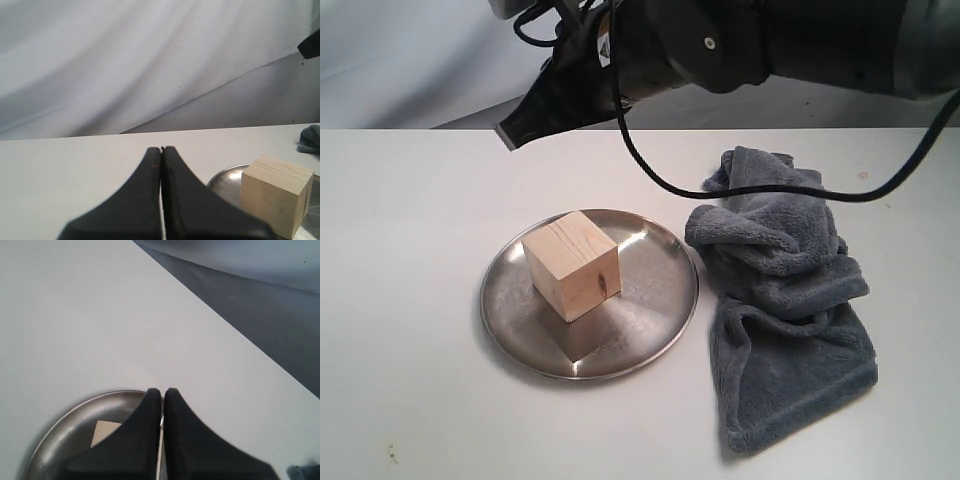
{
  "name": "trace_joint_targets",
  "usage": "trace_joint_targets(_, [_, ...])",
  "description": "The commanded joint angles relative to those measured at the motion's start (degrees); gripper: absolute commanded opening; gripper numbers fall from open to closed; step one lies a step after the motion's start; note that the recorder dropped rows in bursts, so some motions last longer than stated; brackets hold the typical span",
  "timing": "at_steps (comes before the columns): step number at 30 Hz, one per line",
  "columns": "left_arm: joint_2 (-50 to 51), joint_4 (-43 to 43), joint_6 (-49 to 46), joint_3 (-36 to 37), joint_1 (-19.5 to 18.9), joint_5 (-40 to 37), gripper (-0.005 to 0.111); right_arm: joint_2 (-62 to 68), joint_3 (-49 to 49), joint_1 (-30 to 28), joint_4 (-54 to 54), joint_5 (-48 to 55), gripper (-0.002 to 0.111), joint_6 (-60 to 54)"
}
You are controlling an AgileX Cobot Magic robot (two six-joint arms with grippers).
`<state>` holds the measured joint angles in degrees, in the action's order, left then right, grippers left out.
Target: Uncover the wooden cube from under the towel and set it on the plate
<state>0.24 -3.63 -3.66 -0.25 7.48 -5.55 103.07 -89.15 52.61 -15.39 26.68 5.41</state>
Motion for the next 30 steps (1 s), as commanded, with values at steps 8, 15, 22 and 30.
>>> trace_joint_targets(8, [-0.2,-0.1,0.1,0.3,-0.1,0.6,0.000,-2.7,1.1,-2.6,0.7,-6.2,0.000,1.1])
trace_joint_targets(15, [-0.2,-0.1,0.1,0.3,-0.1,0.6,0.000,-11.8,13.9,-10.5,1.5,-14.6,0.000,1.2])
trace_joint_targets(22, [-0.2,-0.1,0.1,0.3,-0.1,0.6,0.000,-24.7,28.9,-27.2,1.5,-20.8,0.000,1.2])
trace_joint_targets(30, [-0.2,-0.1,0.1,0.3,-0.1,0.6,0.000,-44.6,45.9,-47.6,1.8,-32.2,0.000,1.5])
